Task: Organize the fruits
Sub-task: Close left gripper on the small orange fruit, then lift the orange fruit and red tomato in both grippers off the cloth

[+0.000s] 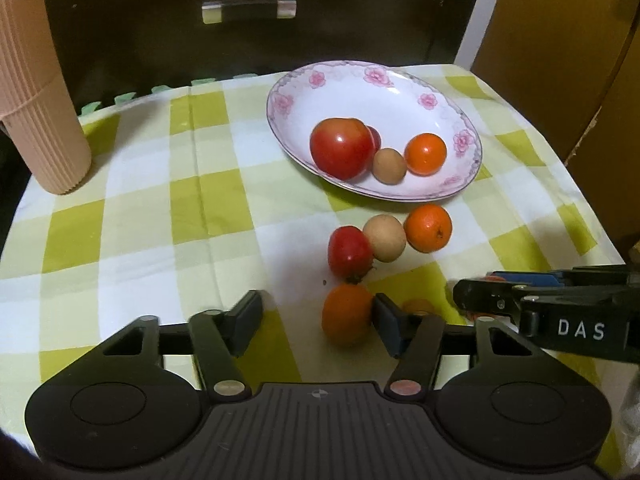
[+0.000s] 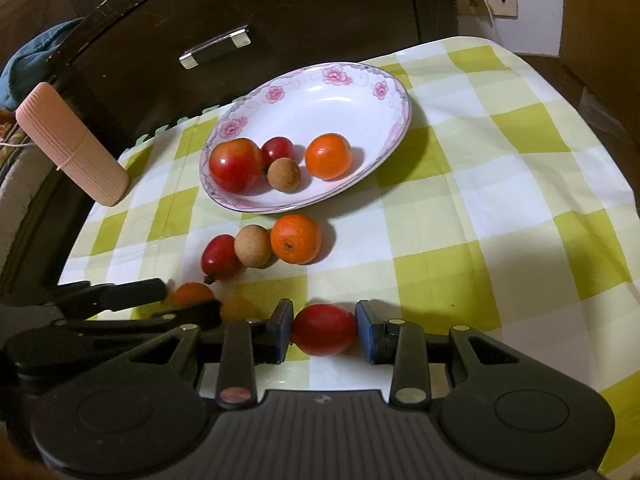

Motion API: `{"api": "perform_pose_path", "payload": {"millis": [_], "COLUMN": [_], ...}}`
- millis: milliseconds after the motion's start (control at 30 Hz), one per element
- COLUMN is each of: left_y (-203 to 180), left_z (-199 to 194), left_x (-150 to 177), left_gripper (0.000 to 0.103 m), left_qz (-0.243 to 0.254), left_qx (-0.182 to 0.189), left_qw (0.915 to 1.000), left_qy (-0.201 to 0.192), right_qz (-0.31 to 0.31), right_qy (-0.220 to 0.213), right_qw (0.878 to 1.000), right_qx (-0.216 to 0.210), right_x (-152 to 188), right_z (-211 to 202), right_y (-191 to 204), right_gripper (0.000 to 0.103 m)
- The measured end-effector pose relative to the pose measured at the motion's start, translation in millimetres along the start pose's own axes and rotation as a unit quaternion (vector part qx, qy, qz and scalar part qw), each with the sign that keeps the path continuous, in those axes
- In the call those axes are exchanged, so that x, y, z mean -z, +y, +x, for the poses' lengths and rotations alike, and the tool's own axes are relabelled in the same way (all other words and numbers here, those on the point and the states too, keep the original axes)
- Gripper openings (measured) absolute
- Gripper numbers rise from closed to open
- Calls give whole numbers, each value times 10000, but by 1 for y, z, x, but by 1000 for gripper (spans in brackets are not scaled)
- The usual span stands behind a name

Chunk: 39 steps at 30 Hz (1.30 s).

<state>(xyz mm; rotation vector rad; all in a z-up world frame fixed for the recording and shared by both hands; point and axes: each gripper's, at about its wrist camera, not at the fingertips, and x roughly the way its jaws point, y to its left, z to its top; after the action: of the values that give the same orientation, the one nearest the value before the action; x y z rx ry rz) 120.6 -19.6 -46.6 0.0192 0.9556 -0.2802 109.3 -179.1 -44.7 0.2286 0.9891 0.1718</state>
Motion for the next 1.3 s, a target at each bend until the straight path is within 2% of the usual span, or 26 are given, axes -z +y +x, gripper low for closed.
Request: {"api": "perform_pose_path", "payload": {"millis": [133,167,300,533,700,900,1067,1300], "left_y": [0,1,3,-10,-17,-19,-15,-3], "left_z": [-2,-3,-5,-12,-29,-24,-25,-30], "left_x": [8,8,8,13,28,34,38,25], "left_gripper": [44,43,43,40,39,40,41,42], "left_qz": [-5,-39,-246,-63,-3,49,112,-144], "left_qx": [-176,-205,-246,-453,-573,-354,-225,17], "left_qw": [9997,9996,9992,9989,9982,9992,9997,9997], "left_qy": [-140,-181,-198,69,163,196,18,-189], "right_qz": [-4,2,-119,-181,-394,-378,-355,-524], "right_qy": [0,3,-18,50,76,-47,-33,-41], "right_qw": [10000,10000,9999,9998,9989,9990,9991,9984], "right_qx": [30,31,51,95,222,250,227,192], "right_x": [0,0,1,6,12,18,16,16], "right_z": [0,0,0,-3,-13,-30,-21,-14], "right_y": [1,1,3,7,11,8,14,24], "right_gripper": [33,33,33,33,33,32,32,32]}}
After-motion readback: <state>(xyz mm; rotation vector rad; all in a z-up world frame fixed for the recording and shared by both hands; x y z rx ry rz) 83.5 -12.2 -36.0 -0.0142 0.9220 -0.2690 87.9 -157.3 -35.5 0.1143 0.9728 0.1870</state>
